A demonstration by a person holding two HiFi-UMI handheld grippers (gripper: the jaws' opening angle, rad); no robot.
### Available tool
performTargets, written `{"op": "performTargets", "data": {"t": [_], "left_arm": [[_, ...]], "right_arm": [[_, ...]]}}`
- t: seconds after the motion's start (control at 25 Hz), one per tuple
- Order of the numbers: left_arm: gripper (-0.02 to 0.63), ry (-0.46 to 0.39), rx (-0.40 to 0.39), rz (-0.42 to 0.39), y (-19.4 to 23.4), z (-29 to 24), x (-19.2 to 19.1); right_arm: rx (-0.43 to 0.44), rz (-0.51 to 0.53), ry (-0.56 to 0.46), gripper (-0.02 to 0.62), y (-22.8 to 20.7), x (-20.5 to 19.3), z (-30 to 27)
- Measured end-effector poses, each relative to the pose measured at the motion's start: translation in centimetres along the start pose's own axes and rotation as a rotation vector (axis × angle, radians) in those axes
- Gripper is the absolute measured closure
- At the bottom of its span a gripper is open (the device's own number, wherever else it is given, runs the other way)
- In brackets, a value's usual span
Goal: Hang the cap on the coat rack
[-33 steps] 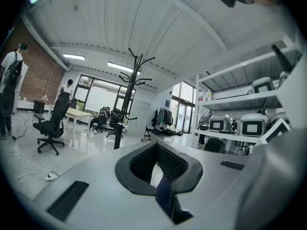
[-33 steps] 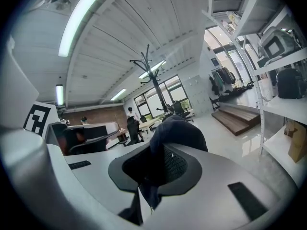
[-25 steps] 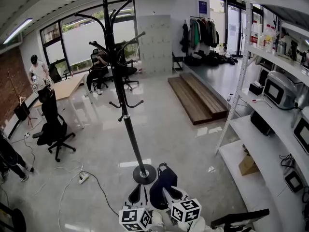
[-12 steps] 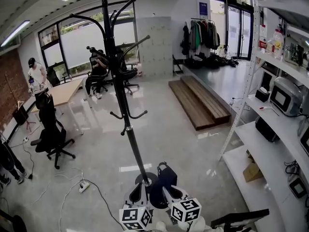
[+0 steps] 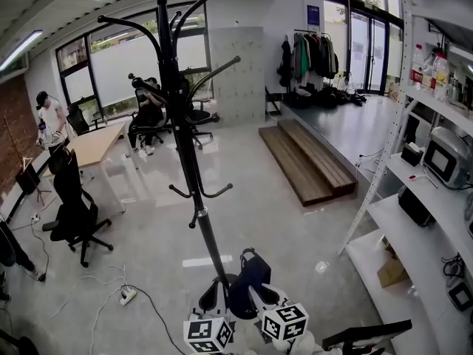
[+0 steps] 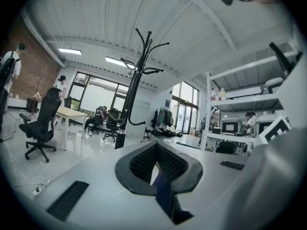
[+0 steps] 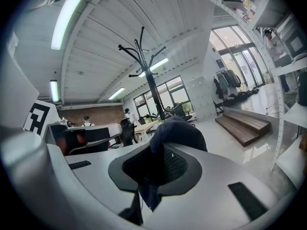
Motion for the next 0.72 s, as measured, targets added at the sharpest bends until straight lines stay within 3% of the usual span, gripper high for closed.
{"op": "performTargets", "data": {"t": [0.72], "left_arm": [[0.604,0.047,-0.030,0.031,3.0,-6.2,-0.9]], "right_arm": [[-0.040,0.022,-0.022,0.546,-3.2,3.3,-6.6]]}}
Point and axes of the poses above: the fingertips, and each gripper's own axes: z backward along the fingers, y to its left, x out of its top, the point moved 2 cm from there along z, backward along the fingers, and after that the axes turned 5 degrees about -z, right-handed, at the moved point
